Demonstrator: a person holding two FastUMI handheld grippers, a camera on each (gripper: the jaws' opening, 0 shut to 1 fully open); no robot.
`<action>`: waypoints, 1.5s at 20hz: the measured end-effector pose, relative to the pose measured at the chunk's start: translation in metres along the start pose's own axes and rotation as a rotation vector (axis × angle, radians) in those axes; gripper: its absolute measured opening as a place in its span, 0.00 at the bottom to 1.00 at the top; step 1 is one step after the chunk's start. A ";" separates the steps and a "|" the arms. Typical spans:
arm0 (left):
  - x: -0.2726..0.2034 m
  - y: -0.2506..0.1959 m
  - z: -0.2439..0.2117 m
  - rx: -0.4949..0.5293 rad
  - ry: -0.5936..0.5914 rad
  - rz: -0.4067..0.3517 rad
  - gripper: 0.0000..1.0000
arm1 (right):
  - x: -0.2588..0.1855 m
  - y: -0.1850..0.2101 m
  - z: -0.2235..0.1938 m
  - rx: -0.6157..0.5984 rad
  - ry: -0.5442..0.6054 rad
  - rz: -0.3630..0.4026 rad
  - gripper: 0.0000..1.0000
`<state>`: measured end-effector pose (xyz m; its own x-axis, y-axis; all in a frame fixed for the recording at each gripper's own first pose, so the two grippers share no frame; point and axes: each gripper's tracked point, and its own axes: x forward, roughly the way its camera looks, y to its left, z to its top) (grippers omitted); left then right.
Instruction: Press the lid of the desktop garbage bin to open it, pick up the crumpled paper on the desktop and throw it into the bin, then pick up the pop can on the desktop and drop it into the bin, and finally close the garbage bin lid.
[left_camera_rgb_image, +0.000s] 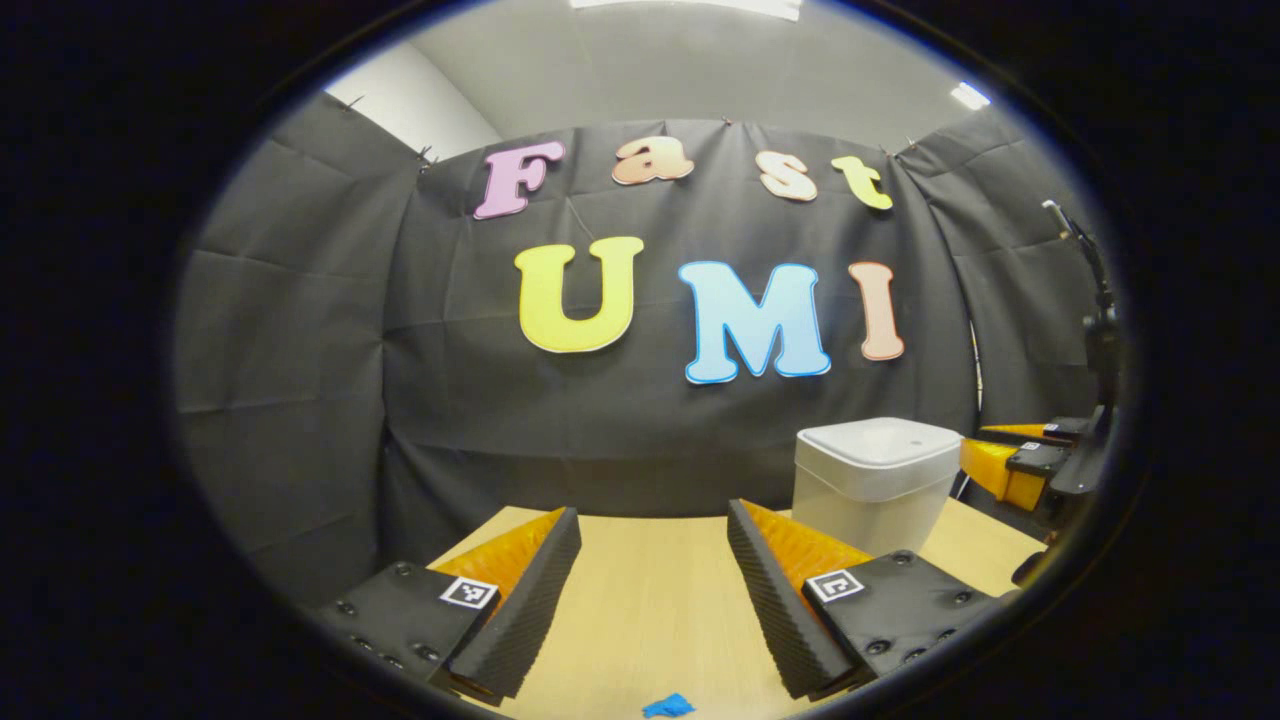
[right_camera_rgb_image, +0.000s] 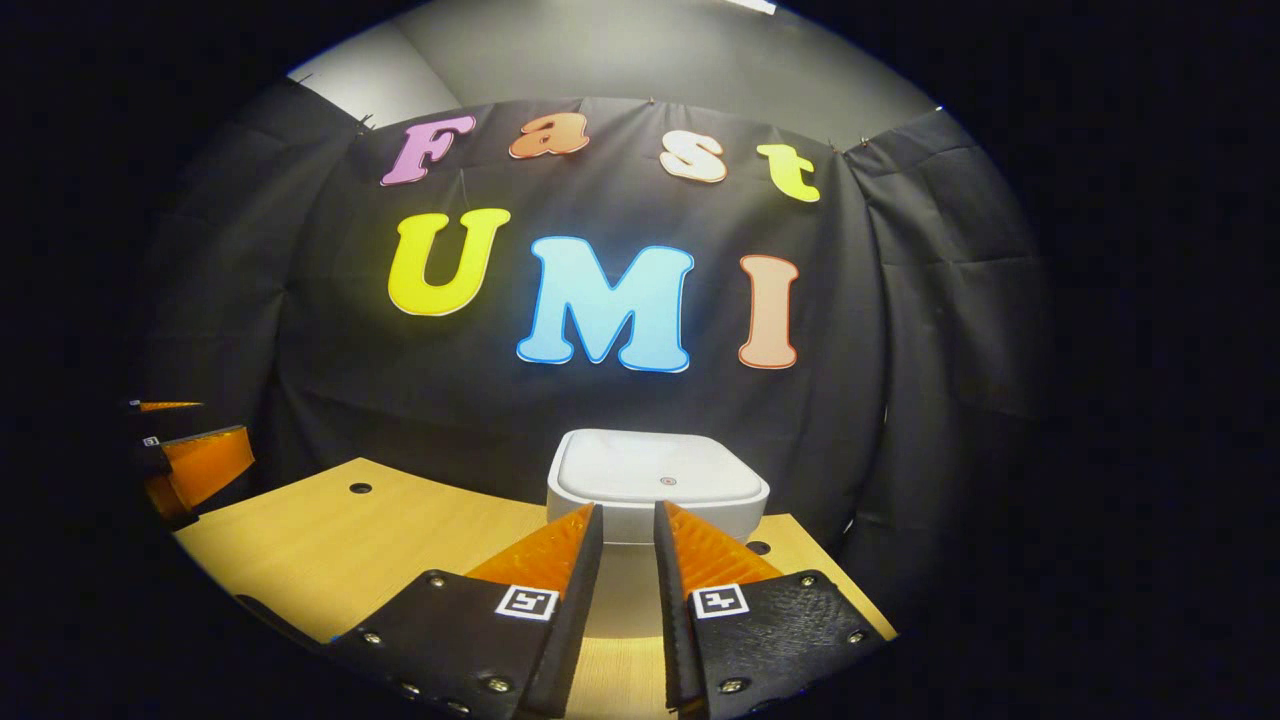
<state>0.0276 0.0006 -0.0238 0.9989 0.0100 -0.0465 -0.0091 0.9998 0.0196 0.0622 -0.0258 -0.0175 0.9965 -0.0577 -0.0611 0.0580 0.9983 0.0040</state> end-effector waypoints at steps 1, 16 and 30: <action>0.000 0.000 -0.001 -0.001 0.002 0.000 1.00 | 0.001 -0.001 -0.001 -0.004 -0.004 0.000 0.35; 0.005 -0.012 -0.007 0.002 0.014 -0.011 1.00 | 0.066 -0.024 0.007 -0.008 -0.022 -0.001 0.00; 0.008 -0.014 -0.009 0.019 0.019 -0.001 1.00 | 0.101 -0.025 -0.021 0.160 0.107 0.060 0.01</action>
<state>0.0356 -0.0130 -0.0337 0.9978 0.0092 -0.0650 -0.0067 0.9992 0.0386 0.1599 -0.0561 -0.0447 0.9868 0.0116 -0.1615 0.0161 0.9855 0.1691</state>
